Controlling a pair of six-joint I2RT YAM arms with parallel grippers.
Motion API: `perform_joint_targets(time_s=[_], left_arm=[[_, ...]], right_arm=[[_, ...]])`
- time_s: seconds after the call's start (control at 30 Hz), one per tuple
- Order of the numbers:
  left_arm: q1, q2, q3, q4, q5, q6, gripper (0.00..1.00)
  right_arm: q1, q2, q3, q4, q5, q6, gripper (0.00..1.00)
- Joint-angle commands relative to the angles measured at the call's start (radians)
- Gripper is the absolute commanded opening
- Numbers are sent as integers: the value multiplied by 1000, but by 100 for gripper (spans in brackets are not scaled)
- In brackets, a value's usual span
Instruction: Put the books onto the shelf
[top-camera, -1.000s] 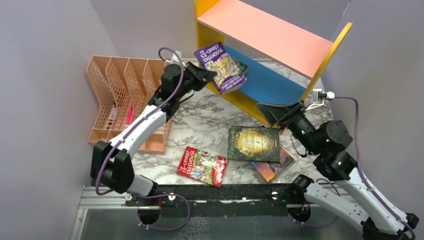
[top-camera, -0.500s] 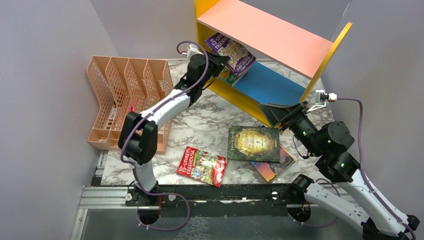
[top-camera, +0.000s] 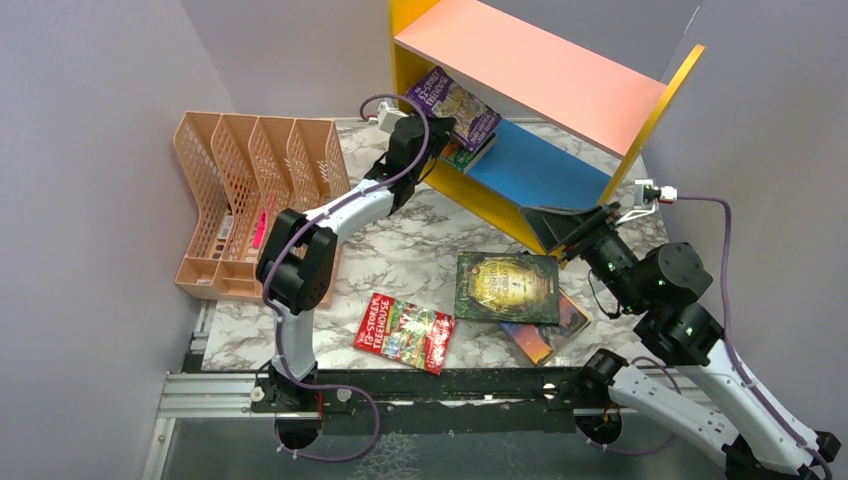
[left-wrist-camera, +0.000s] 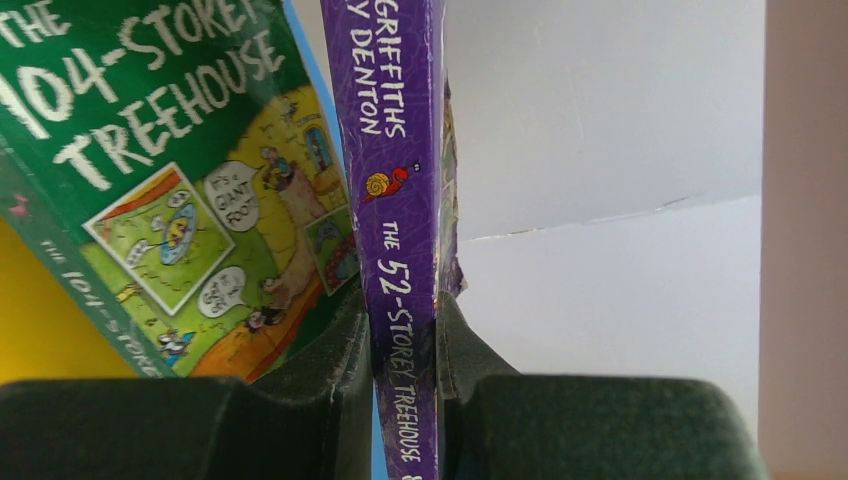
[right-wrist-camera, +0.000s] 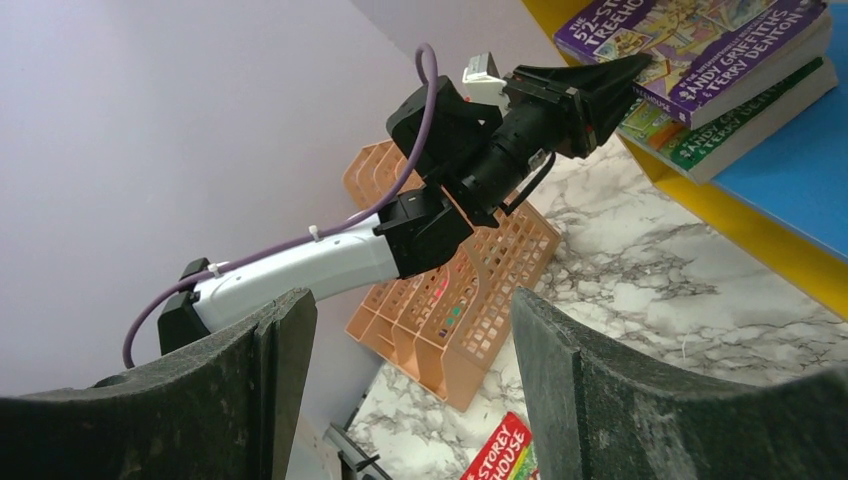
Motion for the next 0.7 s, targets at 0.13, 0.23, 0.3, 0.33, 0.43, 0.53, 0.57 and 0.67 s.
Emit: perform_joint_targets(time_s=[0.13,0.23,0.3,0.33,0.43,0.53,0.57,0.67], left_arm=[[7,-16,-61,107,-56,-32,15],[17,-11,-75,101,-25,-49,17],[22,-13,-80,82,-12,-57,14],[24,-14,-82,71,-6,-62,9],[31,-18,-91,62,25,-77,0],[39,-19,-85,62,61,-81,0],[43,-19,-82,62,76,-80,0],[53,-28,-83,63,118,-86,0]], right_arm=[[0,9,12,-26,27,-11,75],[1,10,11,-31,31,-10,75],[1,11,10,-34,34,-9,75],[2,10,8,-37,36,-6,75],[0,14,5,-37,33,0,75],[1,19,3,-34,28,4,75],[0,20,4,-34,26,5,75],[1,21,3,-34,24,7,75]])
